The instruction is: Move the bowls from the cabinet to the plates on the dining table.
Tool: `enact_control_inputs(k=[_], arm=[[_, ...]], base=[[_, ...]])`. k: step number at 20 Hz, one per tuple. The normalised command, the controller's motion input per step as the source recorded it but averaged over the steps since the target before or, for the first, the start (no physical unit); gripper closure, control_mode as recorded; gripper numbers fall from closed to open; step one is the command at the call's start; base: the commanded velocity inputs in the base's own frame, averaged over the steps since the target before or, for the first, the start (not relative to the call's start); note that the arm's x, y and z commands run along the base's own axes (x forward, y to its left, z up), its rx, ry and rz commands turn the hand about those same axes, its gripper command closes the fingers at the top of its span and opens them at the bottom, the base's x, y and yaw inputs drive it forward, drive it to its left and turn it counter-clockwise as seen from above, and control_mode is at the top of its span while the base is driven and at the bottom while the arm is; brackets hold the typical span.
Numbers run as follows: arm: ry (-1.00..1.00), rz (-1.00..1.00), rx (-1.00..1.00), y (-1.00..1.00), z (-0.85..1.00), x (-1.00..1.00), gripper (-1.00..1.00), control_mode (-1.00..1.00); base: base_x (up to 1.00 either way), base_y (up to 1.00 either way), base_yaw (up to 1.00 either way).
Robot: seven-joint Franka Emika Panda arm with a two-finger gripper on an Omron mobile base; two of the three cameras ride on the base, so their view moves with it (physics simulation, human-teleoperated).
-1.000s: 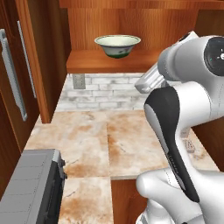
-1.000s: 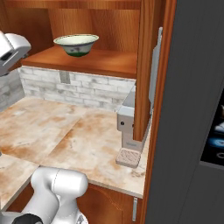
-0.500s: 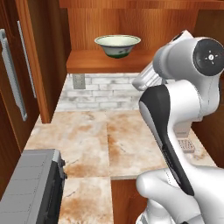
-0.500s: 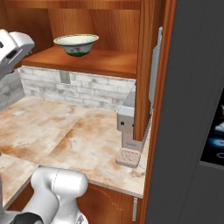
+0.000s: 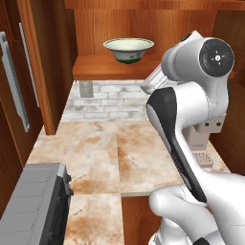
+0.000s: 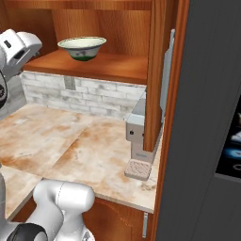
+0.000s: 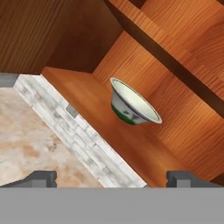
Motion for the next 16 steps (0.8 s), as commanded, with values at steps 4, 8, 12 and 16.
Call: enact_control_inputs(k=[4, 8, 12, 16], arm=[[0.0, 0.0, -0.02, 0.0, 0.0, 0.26, -1.0, -1.0], [0.0, 0.0, -0.01, 0.0, 0.0, 0.25, -1.0, -1.0], [0.0, 0.0, 0.0, 0.0, -0.02, 0.29, -1.0, -1.0], [0.01, 0.0, 0.0, 0.0, -0.03, 0.29, -1.0, -1.0]], base=[[0.0, 0.0, 0.0], [0.0, 0.0, 0.0], [0.0, 0.0, 0.0], [0.0, 0.0, 0.0]])
